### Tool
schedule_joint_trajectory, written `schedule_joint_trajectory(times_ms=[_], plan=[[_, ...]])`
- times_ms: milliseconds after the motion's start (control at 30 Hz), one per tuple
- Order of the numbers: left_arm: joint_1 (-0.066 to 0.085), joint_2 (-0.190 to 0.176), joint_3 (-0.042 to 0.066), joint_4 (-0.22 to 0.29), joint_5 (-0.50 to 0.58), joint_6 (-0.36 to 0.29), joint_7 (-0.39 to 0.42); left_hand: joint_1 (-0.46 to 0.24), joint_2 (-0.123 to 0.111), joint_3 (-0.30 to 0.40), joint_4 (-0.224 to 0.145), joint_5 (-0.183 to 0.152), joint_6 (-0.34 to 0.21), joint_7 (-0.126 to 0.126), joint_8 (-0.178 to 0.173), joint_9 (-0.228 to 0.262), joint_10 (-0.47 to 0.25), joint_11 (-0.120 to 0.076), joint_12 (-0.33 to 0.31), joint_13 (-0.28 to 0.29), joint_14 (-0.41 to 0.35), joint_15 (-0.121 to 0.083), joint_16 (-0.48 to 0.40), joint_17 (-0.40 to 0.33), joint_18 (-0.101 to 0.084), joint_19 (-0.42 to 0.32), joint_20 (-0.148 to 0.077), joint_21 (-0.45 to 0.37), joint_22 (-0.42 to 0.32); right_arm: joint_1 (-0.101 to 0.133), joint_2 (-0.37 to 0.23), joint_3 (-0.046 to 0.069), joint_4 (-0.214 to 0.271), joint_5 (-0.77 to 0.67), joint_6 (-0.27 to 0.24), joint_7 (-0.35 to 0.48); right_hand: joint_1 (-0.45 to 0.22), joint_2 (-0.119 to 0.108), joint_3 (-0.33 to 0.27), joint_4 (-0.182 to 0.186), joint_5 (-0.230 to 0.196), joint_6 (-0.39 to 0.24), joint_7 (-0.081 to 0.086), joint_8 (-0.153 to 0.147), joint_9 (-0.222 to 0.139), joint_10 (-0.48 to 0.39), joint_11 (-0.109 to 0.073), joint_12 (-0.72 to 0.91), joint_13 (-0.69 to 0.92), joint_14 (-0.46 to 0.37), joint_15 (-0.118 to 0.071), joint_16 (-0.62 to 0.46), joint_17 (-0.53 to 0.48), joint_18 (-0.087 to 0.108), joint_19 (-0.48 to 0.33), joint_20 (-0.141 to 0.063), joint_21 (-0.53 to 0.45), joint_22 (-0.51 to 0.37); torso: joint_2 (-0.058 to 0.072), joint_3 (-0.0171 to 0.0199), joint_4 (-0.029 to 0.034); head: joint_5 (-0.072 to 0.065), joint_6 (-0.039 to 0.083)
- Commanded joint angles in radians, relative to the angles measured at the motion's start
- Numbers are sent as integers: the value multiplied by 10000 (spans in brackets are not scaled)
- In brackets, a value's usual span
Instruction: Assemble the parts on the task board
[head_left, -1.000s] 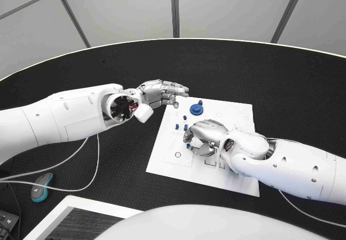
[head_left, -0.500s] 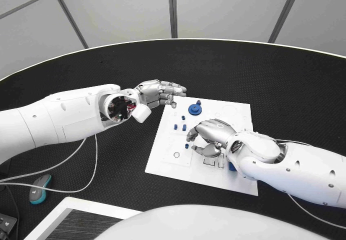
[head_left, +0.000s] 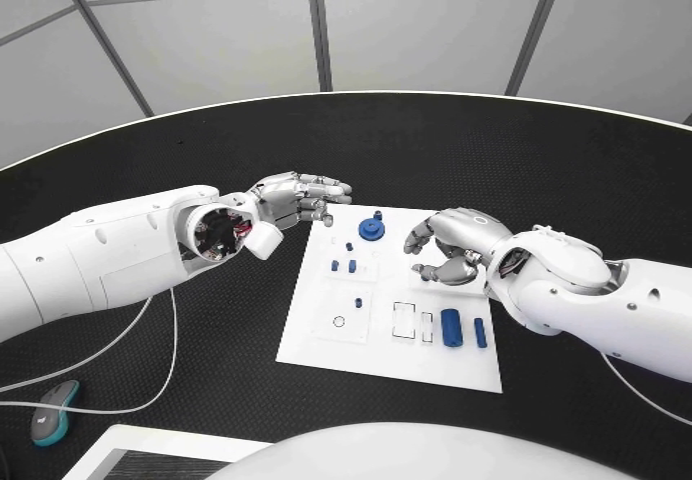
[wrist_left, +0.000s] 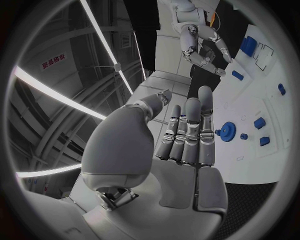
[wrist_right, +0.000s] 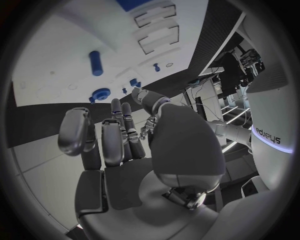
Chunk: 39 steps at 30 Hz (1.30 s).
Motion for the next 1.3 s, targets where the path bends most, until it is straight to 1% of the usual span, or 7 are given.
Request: schedule_joint_trajectory(times_ms=[33, 233, 367, 533, 700, 867, 1300], plan=[[0, -3, 0, 2, 0, -1, 1, 46, 72, -54, 0, 58, -62, 13, -27, 9, -53, -2, 35, 15, -60, -1, -26, -8, 152, -42, 14, -47, -10, 88, -54, 0, -220, 40, 79, -17, 41, -130, -39, 38, -56, -65, -41, -72, -22, -89, 18, -19, -26, 462, 5, -45, -14, 131, -33, 0, -85, -43, 1, -17, 19, -158, 80], [0, -38, 0, 29, 1, -8, 4, 46, 72, -54, 0, 58, -62, 13, -27, 9, -53, -2, 35, 15, -60, -1, -26, -8, 152, -42, 14, -47, -10, 141, 78, -3, -692, 75, 235, -9, 99, -147, -68, 56, -61, -111, -76, -108, -33, -198, 33, -45, -65, 464, 13, -44, -14, 158, -72, 1, -246, -146, 18, -8, 43, -203, 108], [0, -64, 0, 45, 1, -20, 3, 46, 72, -54, 0, 58, -62, 13, -27, 9, -53, -2, 35, 15, -60, -1, -26, -8, 152, -42, 14, -47, -10, 148, 161, -6, -860, 81, 361, -19, 124, -148, -73, 58, -58, -131, -81, -122, -37, -225, 38, -47, -76, 461, 16, -52, -26, 158, -73, 2, -256, -152, 16, -4, 30, -187, 98], [0, -73, 0, 55, 1, -23, 4, 46, 72, -54, 0, 58, -62, 13, -27, 9, -53, -2, 35, 15, -60, -1, -26, -8, 152, -42, 14, -47, -10, 133, 253, -11, -975, 84, 617, -38, 134, -147, -75, 61, -56, -143, -85, -130, -40, -235, 40, -46, -80, 461, 18, -55, -31, 158, -73, 3, -257, -153, 10, -9, 15, -170, 75], [1, -78, 0, 61, 1, -21, 4, 46, 72, -54, 0, 58, -62, 13, -27, 9, -53, -2, 35, 15, -60, -1, -26, -8, 152, -42, 14, -47, -10, 90, 311, -15, -1044, 84, 840, -122, 152, -133, -73, 70, -51, -159, -94, -141, -43, -226, 39, -31, -84, 460, 19, -56, -34, 163, -79, 4, -288, -173, 10, 7, 11, -164, 52], [1, -87, 0, 61, 1, -23, 6, 46, 72, -54, 0, 58, -62, 13, -27, 9, -53, -2, 35, 15, -60, -1, -26, -8, 152, -42, 14, -47, -10, 51, 354, -20, -1114, 85, 1068, -218, 161, -122, -71, 77, -45, -157, -87, -142, -43, -218, 38, -21, -85, 459, 19, -59, -39, 161, -76, 4, -283, -170, 9, 10, 19, -179, 44], [1, -73, 0, 50, 1, -17, 3, 46, 72, -54, 0, 58, -62, 13, -27, 9, -53, -2, 35, 15, -60, -1, -26, -8, 152, -42, 14, -47, -10, -70, 476, -35, -1232, 85, 1348, -304, 157, -100, -84, 122, -48, -127, -47, -133, -36, -173, 30, 23, -89, 457, 15, -67, -51, 165, -78, 3, -311, -188, 11, 7, 20, -185, 19]])
